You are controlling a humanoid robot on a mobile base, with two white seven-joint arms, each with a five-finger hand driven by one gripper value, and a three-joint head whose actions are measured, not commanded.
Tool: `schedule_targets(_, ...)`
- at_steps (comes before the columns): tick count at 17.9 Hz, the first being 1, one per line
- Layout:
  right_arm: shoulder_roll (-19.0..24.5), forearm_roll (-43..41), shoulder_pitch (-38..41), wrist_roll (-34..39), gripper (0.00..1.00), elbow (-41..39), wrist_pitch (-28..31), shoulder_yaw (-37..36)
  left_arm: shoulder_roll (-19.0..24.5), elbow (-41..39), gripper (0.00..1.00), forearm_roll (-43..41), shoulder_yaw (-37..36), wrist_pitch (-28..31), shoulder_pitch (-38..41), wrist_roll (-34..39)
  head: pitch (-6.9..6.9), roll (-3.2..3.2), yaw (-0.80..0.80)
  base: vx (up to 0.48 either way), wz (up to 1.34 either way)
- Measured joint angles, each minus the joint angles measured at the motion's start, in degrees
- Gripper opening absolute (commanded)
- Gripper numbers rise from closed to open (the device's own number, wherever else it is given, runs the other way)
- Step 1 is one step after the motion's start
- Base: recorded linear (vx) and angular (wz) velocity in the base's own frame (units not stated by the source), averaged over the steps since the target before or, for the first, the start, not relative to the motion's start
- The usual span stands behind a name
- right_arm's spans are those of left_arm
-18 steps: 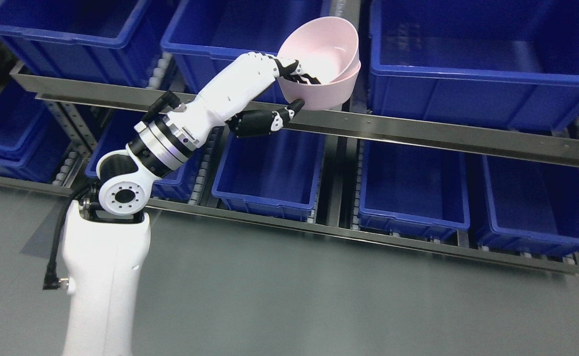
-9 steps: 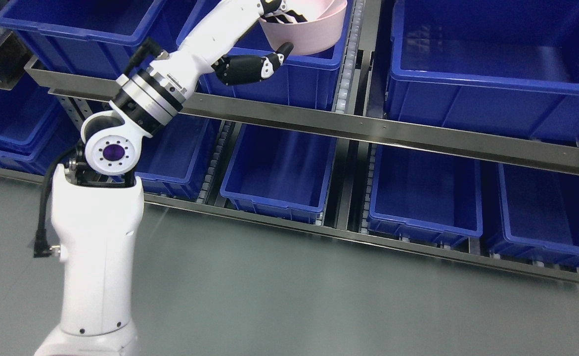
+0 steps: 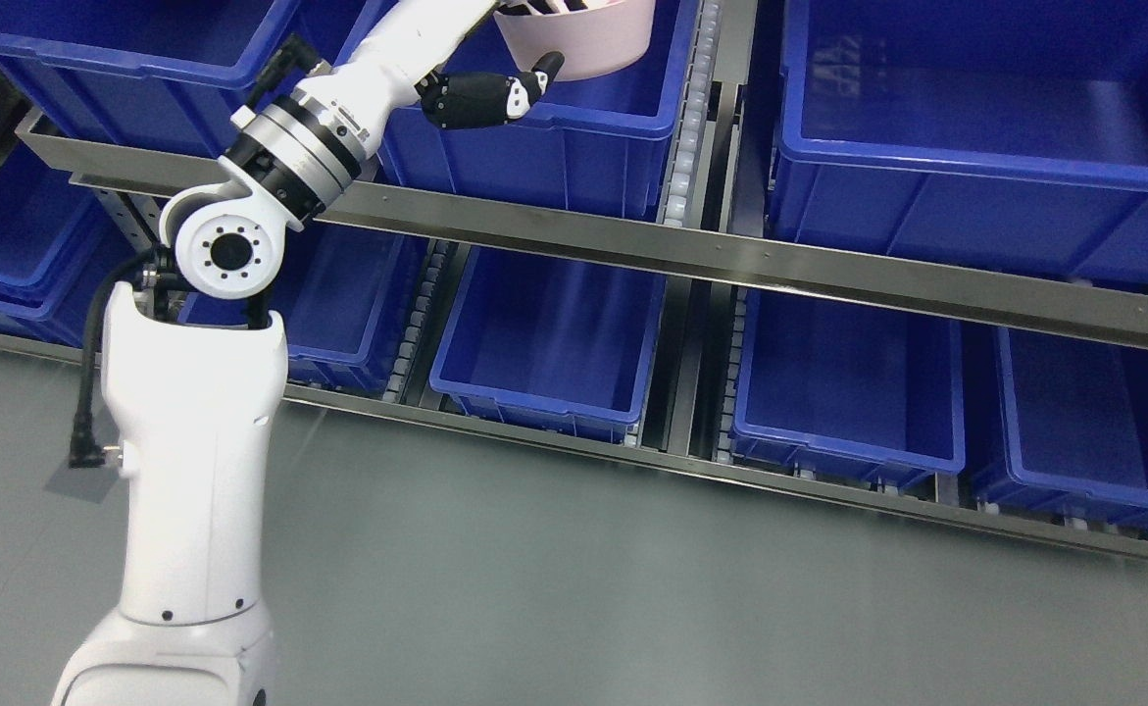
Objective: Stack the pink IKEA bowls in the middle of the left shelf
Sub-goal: 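Carry the stacked bowls toward the shelf of blue bins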
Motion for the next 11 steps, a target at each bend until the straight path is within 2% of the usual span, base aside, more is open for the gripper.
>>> schedule_targets(11, 0.00, 0.00, 0.00, 0.00, 1.00, 0.00, 0.00, 0.00, 0.01, 9.85, 0.04, -5.21, 0.19, 1.16, -3.78, 0.13, 0.00, 0.00, 0.00, 0.055, 0.00)
